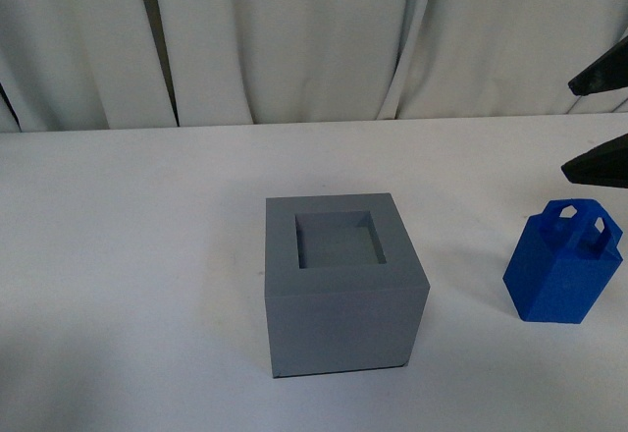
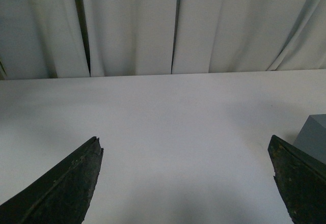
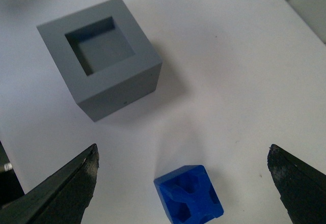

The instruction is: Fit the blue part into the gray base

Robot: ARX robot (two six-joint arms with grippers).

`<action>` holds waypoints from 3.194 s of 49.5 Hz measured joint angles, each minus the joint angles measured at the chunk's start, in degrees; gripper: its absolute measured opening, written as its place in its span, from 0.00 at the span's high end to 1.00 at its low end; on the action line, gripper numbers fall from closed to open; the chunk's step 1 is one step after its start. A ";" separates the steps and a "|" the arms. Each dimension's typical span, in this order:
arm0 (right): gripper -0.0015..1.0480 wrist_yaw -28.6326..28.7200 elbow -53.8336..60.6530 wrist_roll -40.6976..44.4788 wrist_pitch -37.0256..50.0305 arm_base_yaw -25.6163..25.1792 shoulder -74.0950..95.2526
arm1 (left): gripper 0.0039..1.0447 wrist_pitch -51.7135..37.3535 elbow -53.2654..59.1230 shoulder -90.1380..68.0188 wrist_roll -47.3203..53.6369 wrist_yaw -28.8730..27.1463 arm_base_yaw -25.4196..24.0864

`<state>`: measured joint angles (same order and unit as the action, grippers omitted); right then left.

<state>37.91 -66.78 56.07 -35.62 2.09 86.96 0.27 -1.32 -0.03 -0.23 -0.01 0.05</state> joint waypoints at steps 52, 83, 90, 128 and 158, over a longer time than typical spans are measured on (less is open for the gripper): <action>0.07 -22.80 -24.50 27.78 -26.32 3.96 25.35 | 0.06 0.00 0.00 0.00 0.02 0.00 0.00; 0.07 -24.26 -22.18 27.93 -23.56 5.38 26.56 | 0.06 0.00 0.00 0.00 0.00 0.00 0.00; 0.27 -24.90 -21.84 27.91 -23.04 5.46 26.69 | 0.06 0.00 0.00 0.00 0.00 0.00 0.00; 0.55 -17.16 -42.31 22.21 -36.81 13.62 26.62 | 0.06 0.00 0.00 0.00 0.00 0.00 0.00; 0.55 -18.60 -44.24 18.67 -37.03 22.71 26.62 | 0.06 0.00 0.00 0.00 0.00 0.00 0.00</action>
<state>19.31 -111.02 74.74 -72.64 24.80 113.58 0.27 -1.32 -0.03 -0.23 -0.01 0.05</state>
